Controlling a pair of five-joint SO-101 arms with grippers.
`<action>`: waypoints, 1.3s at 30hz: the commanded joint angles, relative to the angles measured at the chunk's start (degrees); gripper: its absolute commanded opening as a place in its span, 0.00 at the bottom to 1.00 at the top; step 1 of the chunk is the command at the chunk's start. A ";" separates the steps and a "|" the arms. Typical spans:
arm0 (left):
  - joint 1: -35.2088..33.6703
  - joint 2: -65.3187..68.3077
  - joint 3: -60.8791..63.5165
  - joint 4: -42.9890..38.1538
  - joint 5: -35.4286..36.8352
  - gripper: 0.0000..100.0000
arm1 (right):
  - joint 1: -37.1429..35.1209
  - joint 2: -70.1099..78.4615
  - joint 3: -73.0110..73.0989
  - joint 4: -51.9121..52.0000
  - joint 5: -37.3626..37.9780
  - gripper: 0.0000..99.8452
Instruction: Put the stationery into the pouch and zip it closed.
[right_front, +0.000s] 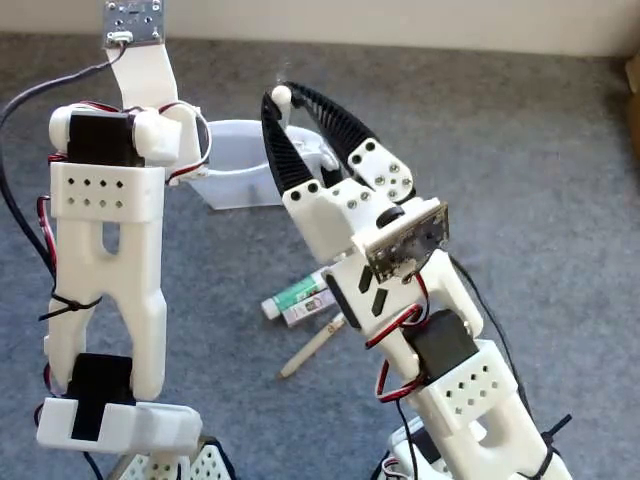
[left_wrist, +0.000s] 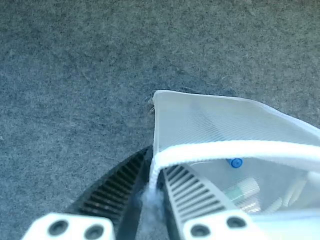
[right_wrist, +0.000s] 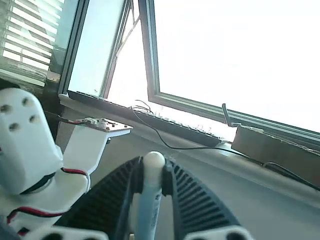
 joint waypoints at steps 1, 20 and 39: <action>-0.48 1.27 0.92 -0.35 0.35 0.01 | -0.57 1.36 -0.66 1.98 3.52 0.01; -0.66 1.01 2.51 -0.70 0.26 0.01 | -0.31 14.81 -1.10 4.53 4.22 0.01; -0.75 0.92 2.68 -0.70 0.26 0.01 | -0.31 14.20 -2.15 4.79 3.87 0.11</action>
